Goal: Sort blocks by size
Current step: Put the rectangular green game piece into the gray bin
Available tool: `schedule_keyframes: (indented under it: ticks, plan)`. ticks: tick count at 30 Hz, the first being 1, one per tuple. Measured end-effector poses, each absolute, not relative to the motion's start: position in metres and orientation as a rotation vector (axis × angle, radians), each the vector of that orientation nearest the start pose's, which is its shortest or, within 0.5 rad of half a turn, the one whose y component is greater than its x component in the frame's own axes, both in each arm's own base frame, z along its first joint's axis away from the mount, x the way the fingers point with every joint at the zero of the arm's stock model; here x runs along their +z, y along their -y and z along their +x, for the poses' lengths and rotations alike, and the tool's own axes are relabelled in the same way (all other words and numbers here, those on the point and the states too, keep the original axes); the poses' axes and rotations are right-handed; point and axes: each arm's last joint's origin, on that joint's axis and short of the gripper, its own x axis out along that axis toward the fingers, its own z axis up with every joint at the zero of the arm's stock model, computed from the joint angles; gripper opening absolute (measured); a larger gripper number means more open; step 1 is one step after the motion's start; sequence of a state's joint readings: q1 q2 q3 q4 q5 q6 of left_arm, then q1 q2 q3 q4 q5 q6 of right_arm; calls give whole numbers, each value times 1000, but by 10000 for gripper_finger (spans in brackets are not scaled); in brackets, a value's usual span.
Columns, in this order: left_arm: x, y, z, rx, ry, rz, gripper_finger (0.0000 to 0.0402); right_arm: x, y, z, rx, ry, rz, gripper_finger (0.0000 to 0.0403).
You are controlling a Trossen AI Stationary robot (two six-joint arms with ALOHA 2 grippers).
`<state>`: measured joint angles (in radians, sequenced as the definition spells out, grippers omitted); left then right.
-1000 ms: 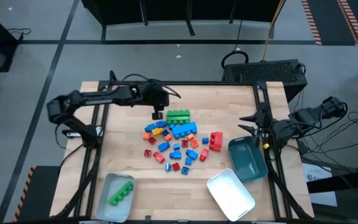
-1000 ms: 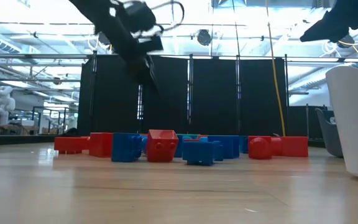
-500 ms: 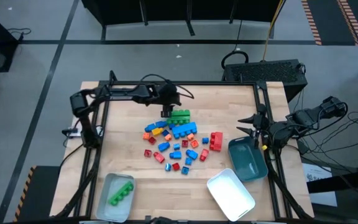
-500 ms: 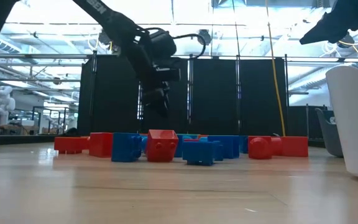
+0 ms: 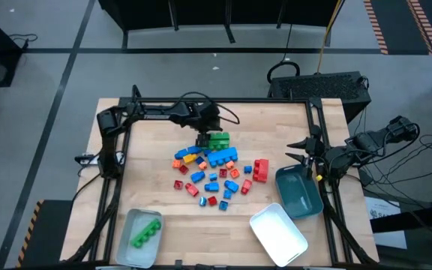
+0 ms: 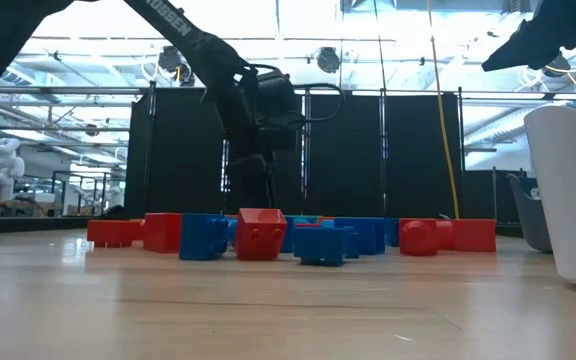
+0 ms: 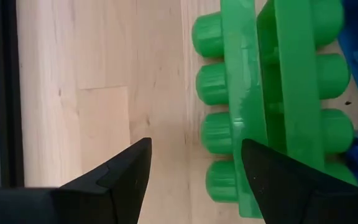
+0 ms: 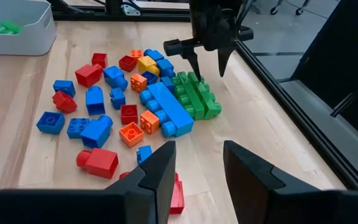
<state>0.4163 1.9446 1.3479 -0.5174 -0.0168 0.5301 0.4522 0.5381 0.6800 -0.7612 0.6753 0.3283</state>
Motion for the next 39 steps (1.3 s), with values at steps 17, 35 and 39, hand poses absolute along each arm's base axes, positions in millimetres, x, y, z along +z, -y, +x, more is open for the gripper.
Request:
schedule_keyframes:
  ticks: [17, 35, 39]
  plan:
    - [180, -164, 357, -10, -1103, 165, 251, 279, -27, 97, -300, -499, -25, 119]
    - [166, -171, 357, -32, -1118, 111, 250, 279, -27, 98, -301, -497, -22, 119]
    - [156, -172, 360, -18, -1135, 99, 250, 279, -27, 98, -302, -496, -21, 119]
